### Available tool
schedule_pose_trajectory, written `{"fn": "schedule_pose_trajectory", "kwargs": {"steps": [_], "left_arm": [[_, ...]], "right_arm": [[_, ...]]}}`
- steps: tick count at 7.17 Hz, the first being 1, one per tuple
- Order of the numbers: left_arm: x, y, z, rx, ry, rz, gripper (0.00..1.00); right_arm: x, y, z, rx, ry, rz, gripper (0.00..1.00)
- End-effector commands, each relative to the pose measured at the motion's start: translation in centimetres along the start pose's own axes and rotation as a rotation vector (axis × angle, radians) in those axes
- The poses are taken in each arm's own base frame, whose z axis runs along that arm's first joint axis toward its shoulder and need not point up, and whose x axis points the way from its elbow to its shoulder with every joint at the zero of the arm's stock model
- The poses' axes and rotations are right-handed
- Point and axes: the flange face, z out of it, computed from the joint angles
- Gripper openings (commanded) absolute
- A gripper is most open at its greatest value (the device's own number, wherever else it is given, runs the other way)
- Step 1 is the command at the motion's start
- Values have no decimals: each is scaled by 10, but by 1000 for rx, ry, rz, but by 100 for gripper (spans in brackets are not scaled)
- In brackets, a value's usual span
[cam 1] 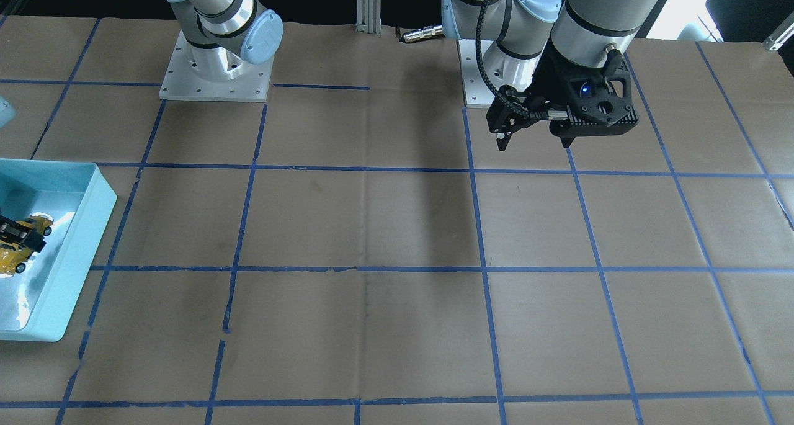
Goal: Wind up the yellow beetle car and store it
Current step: 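Raise the open right gripper up out of the bin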
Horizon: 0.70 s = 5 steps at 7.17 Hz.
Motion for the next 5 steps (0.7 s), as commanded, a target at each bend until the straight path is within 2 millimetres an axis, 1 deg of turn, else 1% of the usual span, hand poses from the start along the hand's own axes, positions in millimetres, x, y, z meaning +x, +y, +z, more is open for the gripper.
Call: {"fn": "schedule_pose_trajectory", "kwargs": {"steps": [1,2,3,4,5], "left_arm": [[0,0,0,1,0,0,100],[0,0,-1,2,-1,0,100],[-2,-1,-1,5,-1,-2,100],[1,-2,1,5,0,8,100],[2,-2,1,7,-1,35,100]], "right_arm": [[0,-3,8,0,1,0,0],[1,-4,6,1,8,-1,7],[2,-5,5,9,12,-2,30],[3,-8,2,46,18,1,72],[3,-10,0,60,22,4,99]]}}
